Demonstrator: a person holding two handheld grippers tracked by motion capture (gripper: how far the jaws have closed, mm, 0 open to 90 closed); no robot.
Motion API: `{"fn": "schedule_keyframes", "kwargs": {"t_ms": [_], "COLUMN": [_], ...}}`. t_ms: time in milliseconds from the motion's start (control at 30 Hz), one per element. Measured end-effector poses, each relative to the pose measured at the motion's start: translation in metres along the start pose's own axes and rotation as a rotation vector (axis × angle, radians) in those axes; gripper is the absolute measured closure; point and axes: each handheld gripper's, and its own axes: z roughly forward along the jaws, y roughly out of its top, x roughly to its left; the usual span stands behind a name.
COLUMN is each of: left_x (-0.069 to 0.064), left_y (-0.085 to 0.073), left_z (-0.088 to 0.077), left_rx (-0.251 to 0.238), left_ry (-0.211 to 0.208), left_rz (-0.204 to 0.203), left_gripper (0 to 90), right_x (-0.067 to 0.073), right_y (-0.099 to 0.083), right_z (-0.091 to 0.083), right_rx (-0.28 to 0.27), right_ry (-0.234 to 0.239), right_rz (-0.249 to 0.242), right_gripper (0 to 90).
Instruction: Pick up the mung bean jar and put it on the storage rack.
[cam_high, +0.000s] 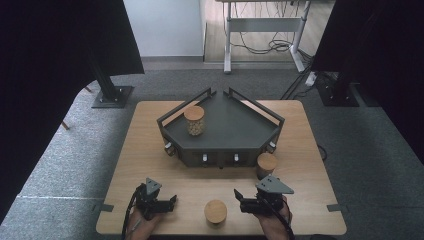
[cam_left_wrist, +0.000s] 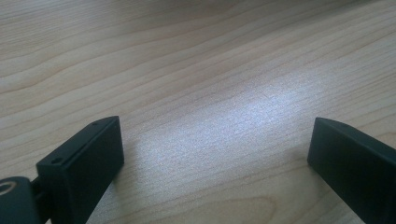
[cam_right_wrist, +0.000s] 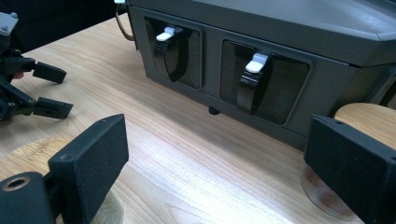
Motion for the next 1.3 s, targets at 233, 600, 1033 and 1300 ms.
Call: {"fn": "schedule_keyframes", "kwargs": {"t_ms": [233, 600, 1033, 1300], "left_x": [0.000, 0.000, 0.000, 0.000], "left_y": [0.000, 0.000, 0.000, 0.000], "left_z": [0.000, 0.000, 0.000, 0.000], "left_rx": [0.000, 0.000, 0.000, 0.000], "left_ry": [0.000, 0.000, 0.000, -0.001], "left_rz": [0.000, 0.000, 0.001, 0.001], "left_gripper": [3.3, 3.3, 3.4, 3.3], "right_x": [0.004, 0.010, 0.022, 0.027], "right_y": [0.001, 0.002, 0.002, 0.002], "right_z": [0.002, 0.009, 0.015, 0.017], "right_rx": [-0.004, -0.004, -0.004, -0.006], "right_ry": [0.018, 0.053, 0.080, 0.091], "right_rz": [-0.002, -0.002, -0.026, -0.039], "right_gripper": [5.9, 5.9, 5.9, 5.9]}}
